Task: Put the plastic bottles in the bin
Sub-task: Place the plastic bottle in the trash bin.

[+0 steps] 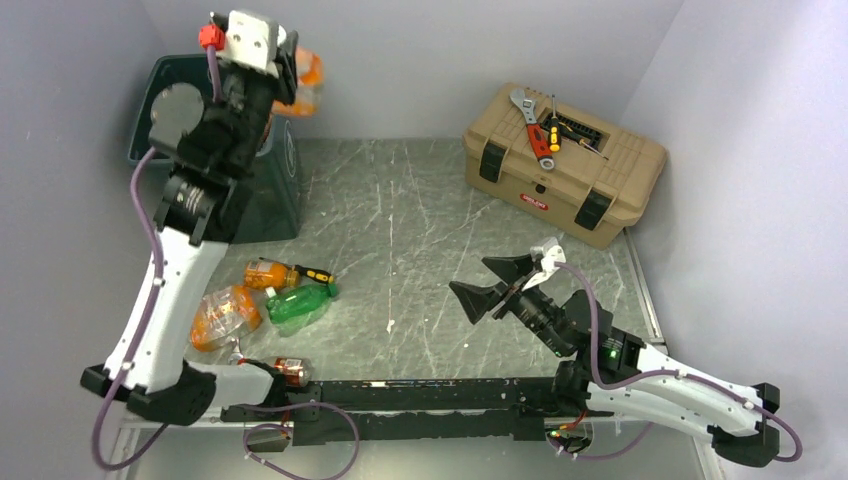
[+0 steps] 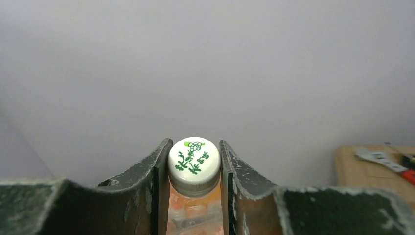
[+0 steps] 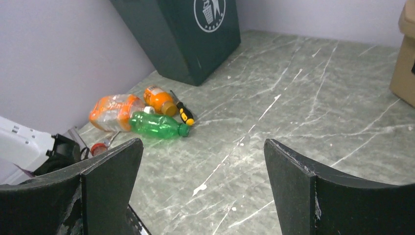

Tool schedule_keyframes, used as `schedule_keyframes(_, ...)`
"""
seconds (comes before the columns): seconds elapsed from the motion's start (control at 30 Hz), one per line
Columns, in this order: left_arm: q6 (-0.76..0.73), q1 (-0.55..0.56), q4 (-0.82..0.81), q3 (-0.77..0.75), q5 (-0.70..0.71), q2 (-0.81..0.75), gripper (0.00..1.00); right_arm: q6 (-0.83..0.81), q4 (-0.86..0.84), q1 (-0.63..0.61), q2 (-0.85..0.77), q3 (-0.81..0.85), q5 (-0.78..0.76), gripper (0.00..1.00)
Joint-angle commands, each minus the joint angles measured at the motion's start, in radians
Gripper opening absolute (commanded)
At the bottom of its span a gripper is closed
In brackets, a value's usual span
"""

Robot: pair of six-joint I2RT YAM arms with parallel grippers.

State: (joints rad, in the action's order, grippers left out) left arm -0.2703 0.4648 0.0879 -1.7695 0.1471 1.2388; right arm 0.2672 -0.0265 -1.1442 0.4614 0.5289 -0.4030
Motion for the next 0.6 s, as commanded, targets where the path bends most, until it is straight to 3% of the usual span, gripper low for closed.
schedule_keyframes(0.0,-0.078,-0.144,0.005,-0.134,-0.189,0.108,0.0,0.057,-0.036,-0.003,0.002,-0.029,0.051,0.98)
schedule_keyframes(0.17,0.078,-0.422,-0.066,-0.168,-0.262,0.186,0.0,0.064,-0.042,-0.003,-0.002,-0.054,0.096,0.97)
schedule_keyframes(0.23,0.127,-0.492,-0.108,-0.132,-0.23,0.202,0.0,0.053,-0.03,-0.003,-0.016,-0.049,0.079,0.97)
schedule_keyframes(0.33,0.179,-0.553,-0.199,-0.03,-0.119,0.203,0.0,0.053,-0.046,-0.003,-0.046,-0.061,0.071,0.97)
schedule_keyframes(0.57,0.263,-0.635,-0.038,0.046,-0.029,0.27,0.0,0.071,-0.055,-0.003,-0.053,-0.075,0.089,0.97)
